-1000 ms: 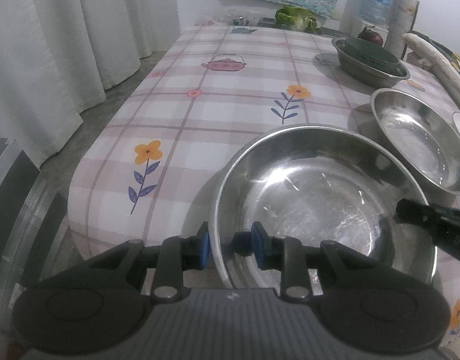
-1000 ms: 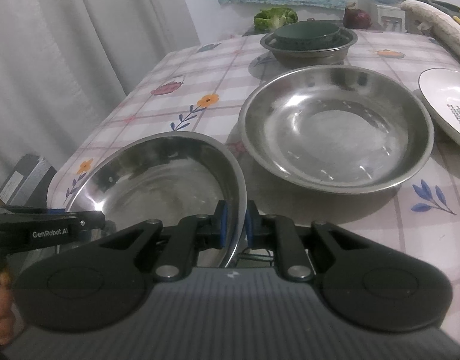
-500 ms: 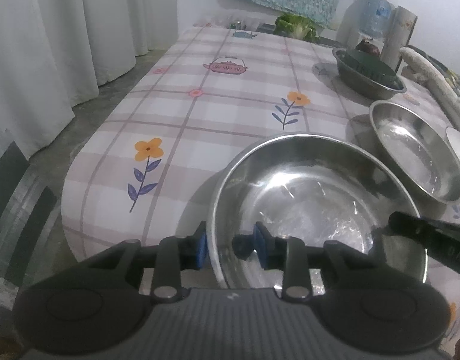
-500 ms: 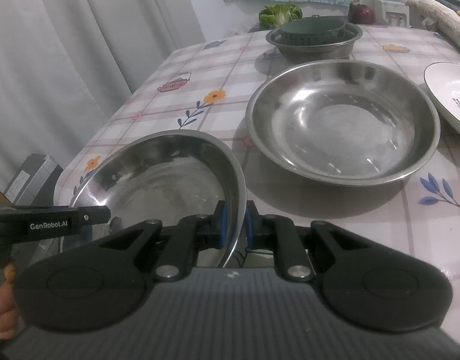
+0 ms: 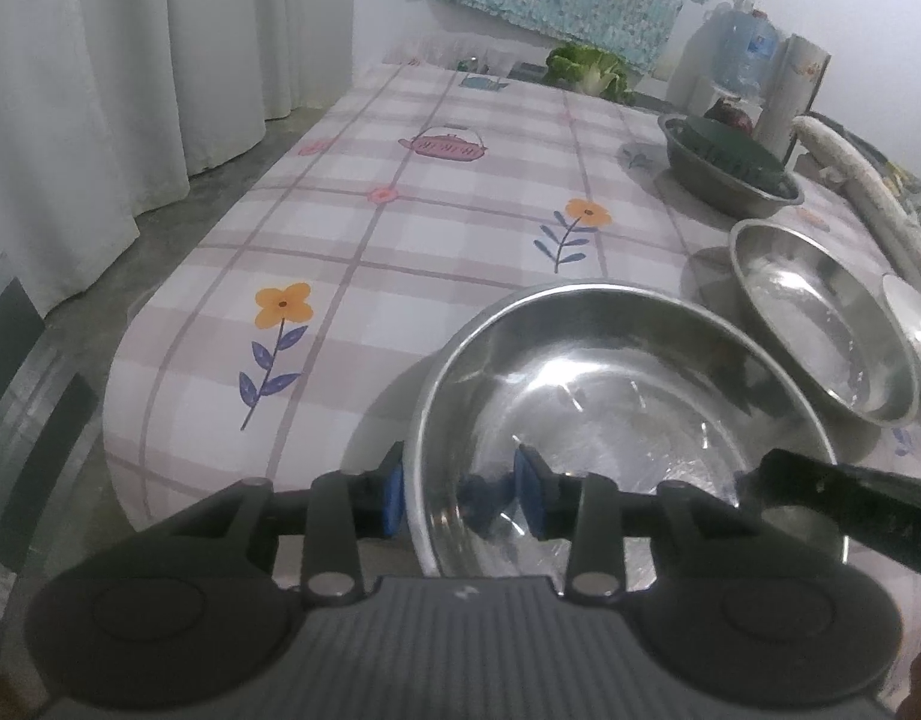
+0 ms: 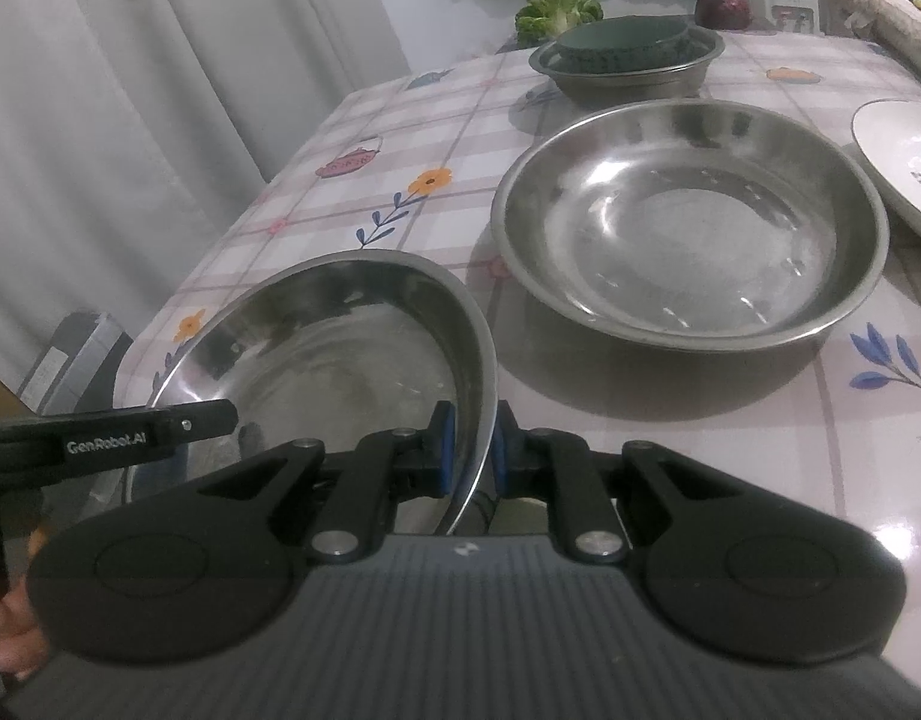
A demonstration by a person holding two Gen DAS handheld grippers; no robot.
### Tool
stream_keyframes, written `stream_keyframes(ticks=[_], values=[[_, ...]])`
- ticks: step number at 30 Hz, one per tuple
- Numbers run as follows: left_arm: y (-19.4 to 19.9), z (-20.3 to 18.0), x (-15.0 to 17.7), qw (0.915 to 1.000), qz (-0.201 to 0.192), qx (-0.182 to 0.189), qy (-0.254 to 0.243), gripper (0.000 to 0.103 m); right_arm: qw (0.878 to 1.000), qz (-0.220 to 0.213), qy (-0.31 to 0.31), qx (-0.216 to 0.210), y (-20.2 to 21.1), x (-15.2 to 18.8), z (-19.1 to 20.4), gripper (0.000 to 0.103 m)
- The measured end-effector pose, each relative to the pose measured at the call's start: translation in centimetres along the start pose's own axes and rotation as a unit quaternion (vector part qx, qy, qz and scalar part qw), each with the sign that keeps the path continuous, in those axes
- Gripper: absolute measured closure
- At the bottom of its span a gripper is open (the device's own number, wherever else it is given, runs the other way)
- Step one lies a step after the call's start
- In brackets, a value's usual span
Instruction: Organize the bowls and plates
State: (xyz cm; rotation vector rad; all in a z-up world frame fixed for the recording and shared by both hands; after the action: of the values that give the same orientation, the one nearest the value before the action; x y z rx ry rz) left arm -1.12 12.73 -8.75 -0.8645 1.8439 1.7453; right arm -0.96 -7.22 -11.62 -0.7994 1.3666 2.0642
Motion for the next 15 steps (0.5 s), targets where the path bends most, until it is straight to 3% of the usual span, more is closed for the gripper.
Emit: stream_keyframes(ticks=[15], values=[[-0.4, -1.2, 0.1, 0.999, 0.014, -0.014, -0.04, 0.065, 1.0, -0.005, 0.011, 0.02, 0.2, 0.0, 0.0, 0.09]])
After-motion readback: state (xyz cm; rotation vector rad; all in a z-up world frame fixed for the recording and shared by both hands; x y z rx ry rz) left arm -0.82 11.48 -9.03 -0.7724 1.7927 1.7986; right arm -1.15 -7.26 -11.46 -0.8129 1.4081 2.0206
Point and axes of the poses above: each gripper's, at about its wrist camera, not at the fingertips, and y roughly against the way its jaws point, z to its left, x to its underside, the point moved 1 cm from there along -y, roughly the way its jaws point, and after that the axes turned 7 degrees about -z, right-handed, at the moved point
